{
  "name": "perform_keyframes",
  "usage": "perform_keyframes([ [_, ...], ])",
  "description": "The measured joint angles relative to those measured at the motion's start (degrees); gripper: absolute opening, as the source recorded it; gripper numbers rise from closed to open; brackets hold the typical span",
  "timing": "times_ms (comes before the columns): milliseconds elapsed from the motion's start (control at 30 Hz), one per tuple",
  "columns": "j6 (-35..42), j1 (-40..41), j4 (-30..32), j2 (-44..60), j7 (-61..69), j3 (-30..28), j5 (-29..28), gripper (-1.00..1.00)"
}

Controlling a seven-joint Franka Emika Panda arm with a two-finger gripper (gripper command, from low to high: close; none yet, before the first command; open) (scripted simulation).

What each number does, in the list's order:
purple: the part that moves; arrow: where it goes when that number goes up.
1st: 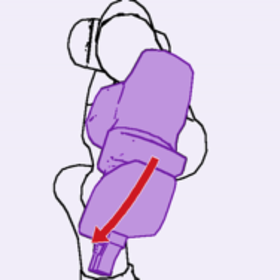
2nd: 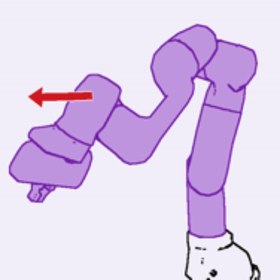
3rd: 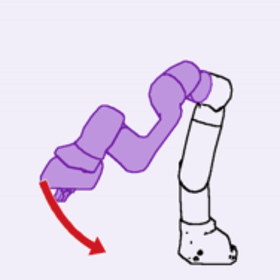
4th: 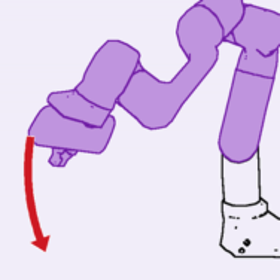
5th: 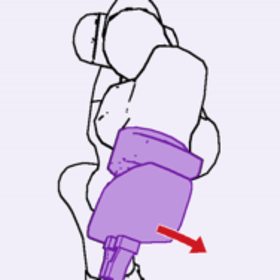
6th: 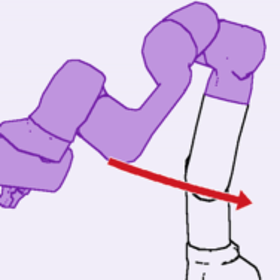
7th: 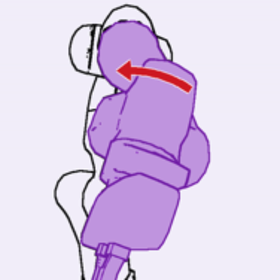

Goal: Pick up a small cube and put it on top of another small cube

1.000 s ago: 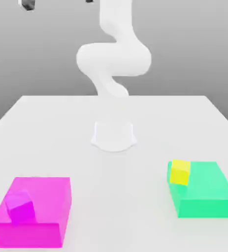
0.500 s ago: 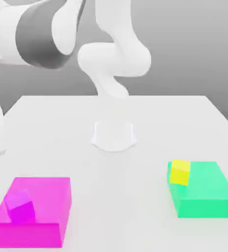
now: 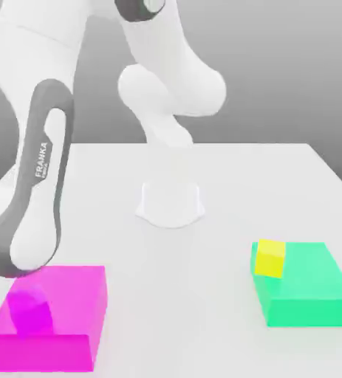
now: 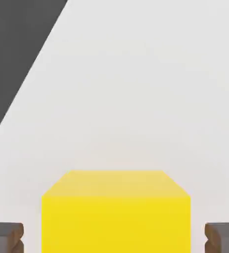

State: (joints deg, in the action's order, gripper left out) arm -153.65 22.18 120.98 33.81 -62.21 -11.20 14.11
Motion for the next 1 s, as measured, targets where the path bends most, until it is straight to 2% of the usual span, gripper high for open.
perform_keyframes([
  [133,0.2,-0.1,0.1,-0.2,0.0,-0.1,0.0,-1.0],
  [267,5.5,-1.7,1.4,-7.2,-1.4,-2.3,-2.5,-1.0],
  [433,9.6,-5.6,3.6,-16.6,5.4,1.8,-5.8,-1.0],
  [600,11.2,-11.6,10.9,-25.9,11.2,8.3,-8.2,-1.0],
  [767,12.8,-24.5,20.0,-36.3,18.5,13.7,-9.0,-1.0],
  [1000,15.0,-34.7,32.2,-49.9,28.9,20.3,-8.9,-1.0],
])
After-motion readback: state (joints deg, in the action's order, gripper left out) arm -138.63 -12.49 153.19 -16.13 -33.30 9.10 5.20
